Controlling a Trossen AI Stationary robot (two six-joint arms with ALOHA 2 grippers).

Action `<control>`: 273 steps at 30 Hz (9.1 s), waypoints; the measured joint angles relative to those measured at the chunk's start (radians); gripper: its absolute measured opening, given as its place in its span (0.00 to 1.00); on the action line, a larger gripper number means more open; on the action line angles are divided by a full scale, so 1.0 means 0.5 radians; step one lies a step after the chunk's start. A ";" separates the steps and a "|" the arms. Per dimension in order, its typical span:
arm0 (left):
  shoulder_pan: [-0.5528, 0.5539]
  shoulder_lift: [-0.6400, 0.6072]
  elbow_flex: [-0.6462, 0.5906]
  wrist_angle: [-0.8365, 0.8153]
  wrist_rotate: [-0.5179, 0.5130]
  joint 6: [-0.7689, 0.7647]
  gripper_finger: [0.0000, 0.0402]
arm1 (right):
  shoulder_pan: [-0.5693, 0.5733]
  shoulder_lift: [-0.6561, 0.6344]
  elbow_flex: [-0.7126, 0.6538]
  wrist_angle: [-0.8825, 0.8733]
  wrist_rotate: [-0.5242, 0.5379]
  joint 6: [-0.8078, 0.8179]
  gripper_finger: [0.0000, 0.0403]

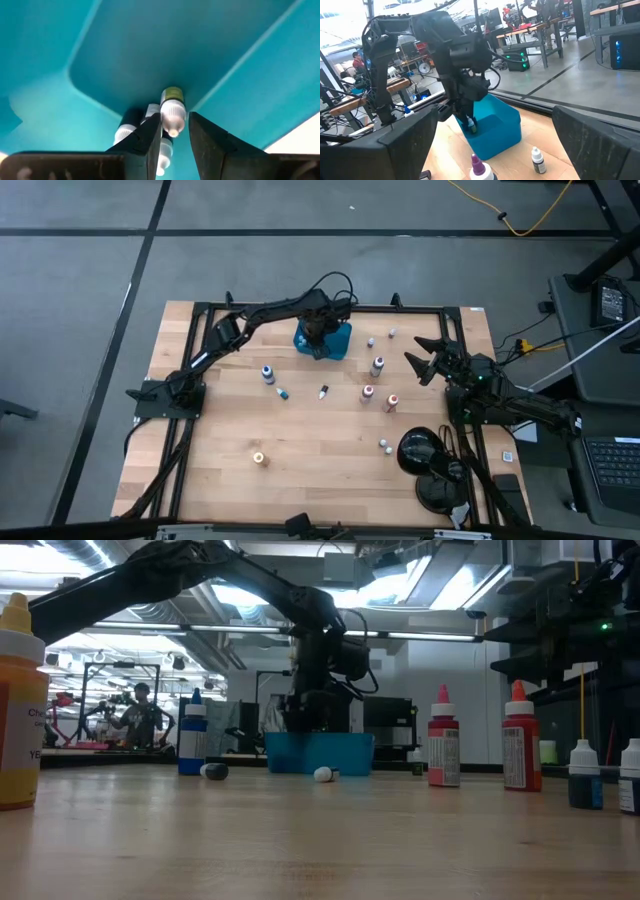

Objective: Pick & Place food coloring
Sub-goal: Put the small green food coloring bottle into the blue bin, then put the small black food coloring bottle into the blue bin

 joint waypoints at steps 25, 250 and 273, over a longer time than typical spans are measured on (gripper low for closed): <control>0.014 -0.246 0.103 -0.052 -0.073 -0.002 0.50 | 0.000 0.000 0.000 0.000 0.000 0.000 0.97; 0.165 -0.401 0.152 -0.417 0.696 -1.083 0.16 | -0.001 0.004 0.000 0.000 -0.001 0.000 0.97; 0.349 0.027 0.387 -0.350 0.742 -1.326 0.16 | 0.000 0.004 0.000 0.000 0.000 0.000 0.97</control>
